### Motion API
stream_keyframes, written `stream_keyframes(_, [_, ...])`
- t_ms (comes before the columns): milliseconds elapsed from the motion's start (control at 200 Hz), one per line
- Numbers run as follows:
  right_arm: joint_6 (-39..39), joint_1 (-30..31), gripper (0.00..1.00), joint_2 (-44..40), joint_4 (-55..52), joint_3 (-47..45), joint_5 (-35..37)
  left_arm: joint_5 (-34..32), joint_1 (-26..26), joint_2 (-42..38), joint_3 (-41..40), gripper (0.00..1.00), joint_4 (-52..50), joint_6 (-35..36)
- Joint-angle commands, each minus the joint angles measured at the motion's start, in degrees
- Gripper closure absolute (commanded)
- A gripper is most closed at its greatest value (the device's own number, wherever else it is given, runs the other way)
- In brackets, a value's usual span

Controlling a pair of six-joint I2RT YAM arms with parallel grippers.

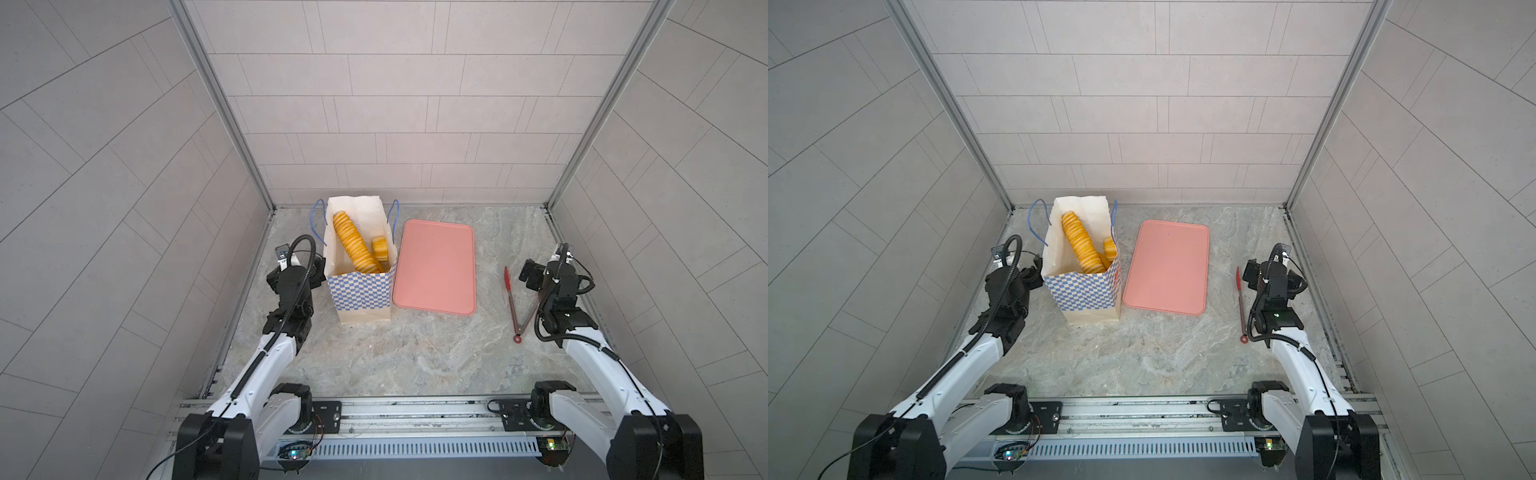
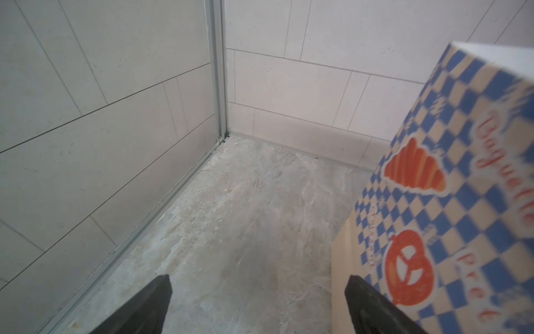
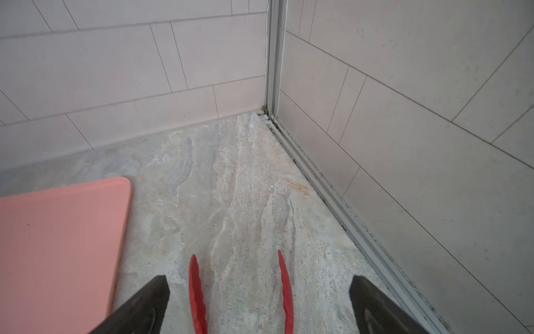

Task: Pack bread into a paper bag
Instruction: Reset both arms

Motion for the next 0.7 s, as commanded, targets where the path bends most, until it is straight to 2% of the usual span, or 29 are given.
stream_keyframes(0, [-8.5, 2.4, 0.01, 1.6, 12.9, -4.3, 2.5, -3.6, 0.2, 2.6, -0.8, 0.00, 6.1, 4.6])
stream_keyframes(75, [-10.9, 3.8, 0.01, 5.4, 22.1, -9.9, 2.7, -2.4, 0.2, 7.1, -3.2, 0.00, 11.7, 3.6])
stream_keyframes(175, [-11.5, 4.2, 0.01, 13.5, 30.0, -12.5, 1.7, -2.1, 0.2, 14.6, -2.8, 0.00, 15.8, 3.0])
stream_keyframes(210, [-12.2, 4.4, 0.01, 16.2, 33.6, -12.6, 1.7, -1.6, 0.1, 17.4, -2.0, 0.00, 16.8, 5.5])
stream_keyframes(280, [-12.2, 4.7, 0.01, 19.9, 33.3, -9.8, 1.3, -3.5, 0.1, 22.4, -0.3, 0.00, 17.7, 6.8])
stream_keyframes(350, [-10.7, 4.7, 0.01, 25.2, 31.2, -5.1, 3.4, -4.9, 0.1, 27.4, -1.5, 0.00, 23.9, 6.1])
stream_keyframes(435, [-7.0, 4.9, 0.01, 26.8, 26.5, -1.7, -1.0, -3.5, 0.1, 32.5, -4.2, 0.01, 32.9, 6.9])
stream_keyframes(485, [-9.0, 5.9, 0.01, 30.2, 37.0, -5.9, -2.2, -2.3, 0.2, 34.4, -5.0, 0.02, 37.6, 7.9])
stream_keyframes(535, [-12.6, 6.1, 0.00, 35.9, 55.9, -11.0, -4.0, -1.0, 0.1, 34.3, -5.1, 0.02, 37.8, 8.5])
stream_keyframes(550, [-12.9, 6.4, 0.01, 36.7, 58.5, -11.9, -3.9, -0.6, 0.1, 34.3, -5.2, 0.01, 37.7, 8.5])
stream_keyframes(635, [-12.3, 6.6, 0.01, 31.4, 44.2, -9.2, -3.8, 0.5, 0.1, 34.6, -5.4, 0.00, 38.6, 9.1])
stream_keyframes(691, [-11.0, 6.6, 0.01, 31.2, 37.7, -6.0, -3.6, -0.5, 0.1, 35.2, -4.5, 0.00, 37.8, 9.1])
